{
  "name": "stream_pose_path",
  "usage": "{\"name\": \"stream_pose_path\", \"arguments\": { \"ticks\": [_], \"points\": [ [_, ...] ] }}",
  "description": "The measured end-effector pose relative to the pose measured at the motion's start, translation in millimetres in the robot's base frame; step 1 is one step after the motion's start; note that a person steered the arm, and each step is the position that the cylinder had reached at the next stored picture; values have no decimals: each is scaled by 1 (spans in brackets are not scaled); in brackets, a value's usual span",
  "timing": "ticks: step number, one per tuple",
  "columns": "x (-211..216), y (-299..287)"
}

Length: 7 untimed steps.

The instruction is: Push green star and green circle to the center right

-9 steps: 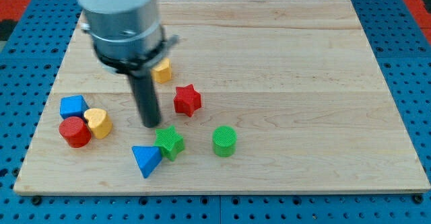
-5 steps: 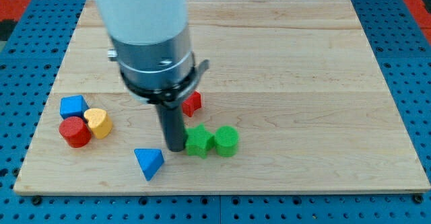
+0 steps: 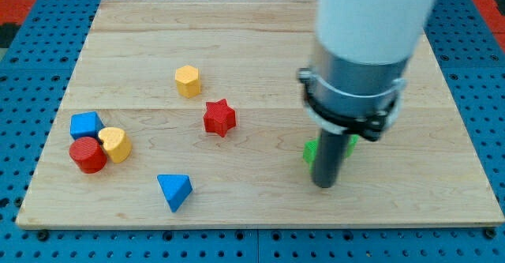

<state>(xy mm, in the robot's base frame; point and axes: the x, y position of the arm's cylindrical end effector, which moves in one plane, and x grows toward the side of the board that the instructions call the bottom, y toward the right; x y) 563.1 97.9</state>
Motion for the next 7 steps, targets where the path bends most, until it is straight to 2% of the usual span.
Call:
{"name": "stream_pose_path", "arguments": {
  "ticks": [1, 2, 3, 4, 6, 7],
  "points": [
    [-19, 15],
    [19, 17],
    [24, -18],
    [-13, -34],
    [-55, 9],
    [-20, -4]
  ]
}}
